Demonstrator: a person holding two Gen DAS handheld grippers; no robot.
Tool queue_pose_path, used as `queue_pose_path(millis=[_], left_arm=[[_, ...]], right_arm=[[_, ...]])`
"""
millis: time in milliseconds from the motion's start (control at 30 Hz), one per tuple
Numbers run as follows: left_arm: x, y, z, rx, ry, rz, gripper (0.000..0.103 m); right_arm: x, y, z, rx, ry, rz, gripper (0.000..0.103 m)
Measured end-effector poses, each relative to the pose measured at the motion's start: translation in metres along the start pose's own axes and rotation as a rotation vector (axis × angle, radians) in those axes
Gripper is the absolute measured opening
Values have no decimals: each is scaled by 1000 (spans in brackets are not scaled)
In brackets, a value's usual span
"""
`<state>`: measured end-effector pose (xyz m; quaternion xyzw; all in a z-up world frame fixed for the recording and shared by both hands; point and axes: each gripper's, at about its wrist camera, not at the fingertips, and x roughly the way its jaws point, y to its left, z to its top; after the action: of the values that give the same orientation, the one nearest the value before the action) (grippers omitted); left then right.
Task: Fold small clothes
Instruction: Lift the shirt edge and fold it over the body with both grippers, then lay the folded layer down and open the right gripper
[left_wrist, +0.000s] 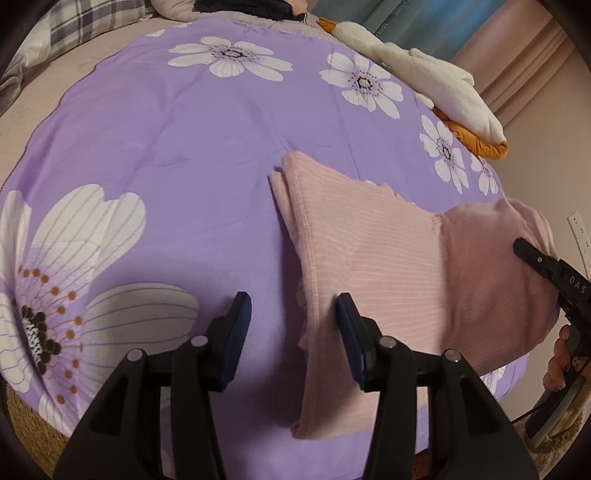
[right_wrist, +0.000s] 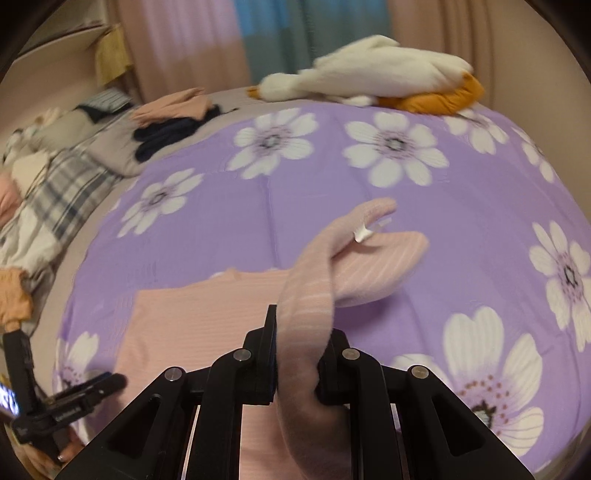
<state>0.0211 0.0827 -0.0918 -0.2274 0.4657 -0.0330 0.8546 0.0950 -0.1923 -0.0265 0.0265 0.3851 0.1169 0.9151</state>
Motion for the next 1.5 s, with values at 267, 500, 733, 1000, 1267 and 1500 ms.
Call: queue_pose_path(millis=[267,500,733,1000,1267,1500], left_arm=[[-17,10,-1,-30,-32,1,48],[-21,12,-2,-31,-34,8,48],[-22,8,-1,-20,-35,6,48],[-33,-10,9,21,-66,-54,53],[-6,-41,19,85,56,-171,57],[31,-64,35,105,164,-212,65]], right_arm=[[25,56,-7,-90,71,109,17],[65,80,-27,-63,202,206,17],[76,79,-42,-20,250,266,23],[31,72,-34,9,187,435,52],[14,34,-40,72,130,288,56],[19,3,-60,153,171,255,56]])
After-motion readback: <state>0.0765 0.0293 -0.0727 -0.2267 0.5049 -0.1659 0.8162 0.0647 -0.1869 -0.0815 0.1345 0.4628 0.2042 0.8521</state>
